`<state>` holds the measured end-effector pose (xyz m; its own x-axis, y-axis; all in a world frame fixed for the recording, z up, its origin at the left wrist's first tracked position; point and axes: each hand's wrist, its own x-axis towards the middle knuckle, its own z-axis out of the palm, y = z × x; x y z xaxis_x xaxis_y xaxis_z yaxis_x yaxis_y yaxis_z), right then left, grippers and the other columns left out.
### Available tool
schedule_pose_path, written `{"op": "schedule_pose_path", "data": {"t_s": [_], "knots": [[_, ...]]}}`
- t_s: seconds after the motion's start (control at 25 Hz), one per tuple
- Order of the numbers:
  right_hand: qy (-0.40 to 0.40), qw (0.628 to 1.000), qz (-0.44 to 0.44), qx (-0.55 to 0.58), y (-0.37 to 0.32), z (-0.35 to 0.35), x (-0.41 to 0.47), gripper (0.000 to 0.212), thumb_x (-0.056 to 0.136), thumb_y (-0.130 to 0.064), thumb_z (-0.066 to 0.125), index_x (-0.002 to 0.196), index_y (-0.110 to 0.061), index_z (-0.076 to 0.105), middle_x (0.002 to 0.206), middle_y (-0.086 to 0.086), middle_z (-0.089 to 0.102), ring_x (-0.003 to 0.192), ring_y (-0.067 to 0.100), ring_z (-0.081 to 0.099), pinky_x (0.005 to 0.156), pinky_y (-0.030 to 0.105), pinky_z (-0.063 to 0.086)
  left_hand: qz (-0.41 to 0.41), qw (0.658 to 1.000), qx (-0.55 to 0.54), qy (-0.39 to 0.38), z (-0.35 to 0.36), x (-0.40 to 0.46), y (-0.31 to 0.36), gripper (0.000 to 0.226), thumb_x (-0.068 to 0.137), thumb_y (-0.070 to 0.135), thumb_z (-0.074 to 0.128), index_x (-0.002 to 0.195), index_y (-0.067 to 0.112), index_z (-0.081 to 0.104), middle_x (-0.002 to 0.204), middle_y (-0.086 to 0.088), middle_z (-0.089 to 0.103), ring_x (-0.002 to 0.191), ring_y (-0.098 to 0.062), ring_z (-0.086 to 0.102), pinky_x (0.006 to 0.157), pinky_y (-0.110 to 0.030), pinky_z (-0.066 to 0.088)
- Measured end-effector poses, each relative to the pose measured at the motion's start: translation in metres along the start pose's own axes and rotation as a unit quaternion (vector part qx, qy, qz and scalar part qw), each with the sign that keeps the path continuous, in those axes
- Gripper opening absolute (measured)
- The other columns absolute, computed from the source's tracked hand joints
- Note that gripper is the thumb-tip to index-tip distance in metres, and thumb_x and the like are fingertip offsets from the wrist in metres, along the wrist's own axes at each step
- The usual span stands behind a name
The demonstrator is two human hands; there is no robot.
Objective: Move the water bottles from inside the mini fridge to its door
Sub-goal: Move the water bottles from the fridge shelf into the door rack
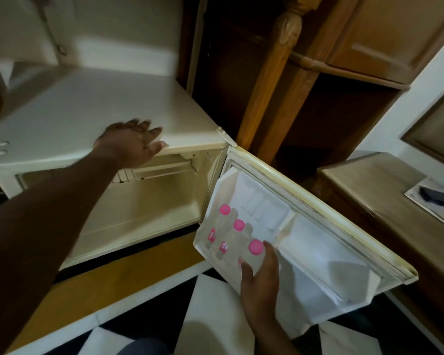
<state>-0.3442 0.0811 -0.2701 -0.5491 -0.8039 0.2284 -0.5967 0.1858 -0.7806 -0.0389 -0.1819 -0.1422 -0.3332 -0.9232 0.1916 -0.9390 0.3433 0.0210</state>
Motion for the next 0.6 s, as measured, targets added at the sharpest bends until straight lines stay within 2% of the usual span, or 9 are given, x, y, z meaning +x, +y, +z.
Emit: {"op": "schedule_pose_path", "data": {"t_s": [0.16,0.24,0.36,0.52,0.6], "knots": [[0.01,0.999,0.03,0.001,0.016,0.018,0.008,0.064,0.087,-0.011,0.069,0.143,-0.015,0.037,0.142,0.009,0.048,0.133,0.025,0.043,0.105,0.029,0.034,0.006,1.0,0.01,0.002,0.0,0.002,0.0,0.09,0.085,0.08,-0.004,0.159,0.035,0.018,0.168,-0.001,0.02,0.154,-0.025,0.018,0.12,-0.051,0.022],[0.015,0.998,0.06,0.021,0.029,0.025,0.014,0.065,0.086,-0.01,0.07,0.143,-0.013,0.038,0.14,0.011,0.049,0.131,0.026,0.045,0.106,0.032,0.036,0.005,1.0,0.015,0.007,0.0,0.001,0.002,0.09,0.084,0.08,-0.005,0.159,0.035,0.018,0.168,-0.001,0.02,0.154,-0.025,0.019,0.119,-0.052,0.022],[-0.004,0.991,0.117,0.06,0.044,0.033,0.028,0.064,0.086,-0.009,0.07,0.143,-0.012,0.04,0.136,0.013,0.054,0.127,0.031,0.05,0.107,0.046,0.043,0.001,1.0,0.014,0.01,-0.003,0.001,-0.001,0.09,0.084,0.079,-0.004,0.158,0.035,0.019,0.168,-0.002,0.021,0.153,-0.026,0.02,0.118,-0.053,0.023],[-0.06,0.985,0.142,0.072,0.047,0.037,0.048,0.061,0.088,-0.007,0.068,0.142,-0.013,0.043,0.135,0.011,0.058,0.126,0.03,0.054,0.107,0.039,0.042,0.004,1.0,0.014,0.014,-0.003,0.0,0.002,0.089,0.084,0.079,-0.002,0.158,0.034,0.021,0.167,-0.003,0.023,0.153,-0.027,0.021,0.118,-0.053,0.022],[-0.063,0.989,0.133,0.036,0.042,0.037,0.05,0.066,0.09,-0.008,0.066,0.148,-0.009,0.034,0.143,0.015,0.049,0.133,0.032,0.046,0.111,0.042,0.038,0.003,1.0,0.012,0.011,-0.004,0.0,0.003,0.09,0.084,0.08,-0.003,0.158,0.035,0.02,0.167,-0.002,0.023,0.153,-0.026,0.02,0.118,-0.053,0.022]]}}
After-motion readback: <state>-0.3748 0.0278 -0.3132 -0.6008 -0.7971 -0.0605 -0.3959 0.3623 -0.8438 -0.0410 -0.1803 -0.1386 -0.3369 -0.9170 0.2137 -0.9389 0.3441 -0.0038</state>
